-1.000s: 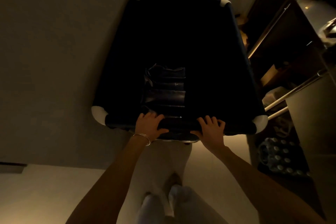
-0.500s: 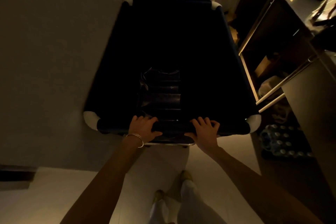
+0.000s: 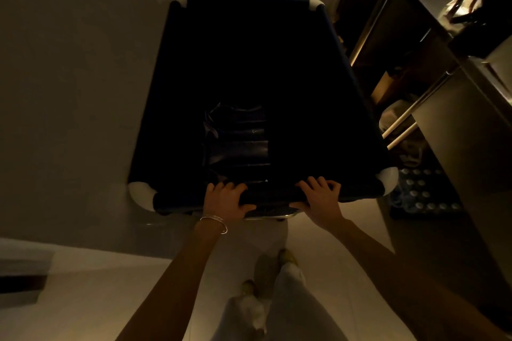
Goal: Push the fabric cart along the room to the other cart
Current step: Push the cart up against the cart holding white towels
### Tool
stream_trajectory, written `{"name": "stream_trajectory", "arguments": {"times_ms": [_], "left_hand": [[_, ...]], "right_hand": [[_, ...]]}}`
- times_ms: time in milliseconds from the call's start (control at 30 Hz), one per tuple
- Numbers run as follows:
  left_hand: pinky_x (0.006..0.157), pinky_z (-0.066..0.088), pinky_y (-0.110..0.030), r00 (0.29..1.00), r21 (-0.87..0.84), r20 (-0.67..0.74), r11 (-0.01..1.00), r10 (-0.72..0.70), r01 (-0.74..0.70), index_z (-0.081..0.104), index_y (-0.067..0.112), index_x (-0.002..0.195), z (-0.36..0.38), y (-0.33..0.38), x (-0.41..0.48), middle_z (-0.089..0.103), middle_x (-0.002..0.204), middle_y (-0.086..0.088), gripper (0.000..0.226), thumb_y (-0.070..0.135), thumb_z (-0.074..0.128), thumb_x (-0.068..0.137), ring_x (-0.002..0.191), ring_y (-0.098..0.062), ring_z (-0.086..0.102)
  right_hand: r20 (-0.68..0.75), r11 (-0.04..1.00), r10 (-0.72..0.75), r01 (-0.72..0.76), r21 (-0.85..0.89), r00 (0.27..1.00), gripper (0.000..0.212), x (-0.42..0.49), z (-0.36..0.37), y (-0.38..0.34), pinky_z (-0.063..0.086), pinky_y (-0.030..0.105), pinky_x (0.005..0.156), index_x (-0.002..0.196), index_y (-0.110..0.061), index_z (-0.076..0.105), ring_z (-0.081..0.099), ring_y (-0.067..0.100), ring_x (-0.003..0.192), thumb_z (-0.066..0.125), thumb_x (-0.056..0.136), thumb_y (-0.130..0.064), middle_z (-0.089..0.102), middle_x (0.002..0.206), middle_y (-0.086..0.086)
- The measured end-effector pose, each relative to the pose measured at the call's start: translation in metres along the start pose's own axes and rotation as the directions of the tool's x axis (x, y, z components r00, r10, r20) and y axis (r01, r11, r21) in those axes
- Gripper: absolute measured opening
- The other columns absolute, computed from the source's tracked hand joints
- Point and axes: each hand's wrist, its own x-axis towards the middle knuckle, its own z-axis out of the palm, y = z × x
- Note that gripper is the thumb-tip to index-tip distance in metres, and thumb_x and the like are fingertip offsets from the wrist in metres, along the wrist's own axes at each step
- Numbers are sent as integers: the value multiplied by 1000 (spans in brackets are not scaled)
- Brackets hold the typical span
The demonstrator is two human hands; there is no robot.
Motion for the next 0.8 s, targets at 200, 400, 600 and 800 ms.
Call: {"name": "stream_trajectory", "arguments": {"times_ms": [200, 400, 600, 800], "left_hand": [[94, 29, -37, 1000, 3, 14, 1000, -12, 12, 49, 28, 127, -4, -2, 12, 60, 121, -7, 56, 60, 52, 81, 112, -28, 50], [93, 30, -37, 1000, 14, -10, 1000, 10, -9, 48, 27, 128, -8, -8, 33, 61, 121, -7, 57, 61, 51, 81, 112, -28, 51], [92, 30, -38, 999, 24, -28, 1000, 15, -15, 48, 26, 128, -15, -14, 58, 60, 123, -7, 59, 62, 50, 81, 113, -28, 51], [94, 30, -38, 1000, 58, 25, 998, -1, 0, 43, 28, 131, -28, -19, 89, 56, 127, -5, 60, 62, 47, 83, 117, -27, 47]], "right_hand": [[94, 999, 10, -7, -32, 996, 56, 12, -3, 3, 22, 37, 72, 100, -20, 61, 55, 30, 85, 33, 74, -61, 66, 90, 9], [170, 998, 9, -19, 58, 985, 50, 34, -5, 6, 33, 49, 84, 110, -15, 60, 55, 38, 99, 52, 80, -55, 62, 104, 18], [179, 997, 13, -27, 73, 984, 60, 63, -10, 10, 21, 43, 89, 118, -16, 56, 48, 37, 110, 44, 79, -61, 57, 115, 17], [204, 998, 5, -16, 56, 979, 54, 95, -12, 15, 19, 44, 100, 130, -21, 43, 35, 31, 124, 52, 86, -52, 46, 132, 12]]}}
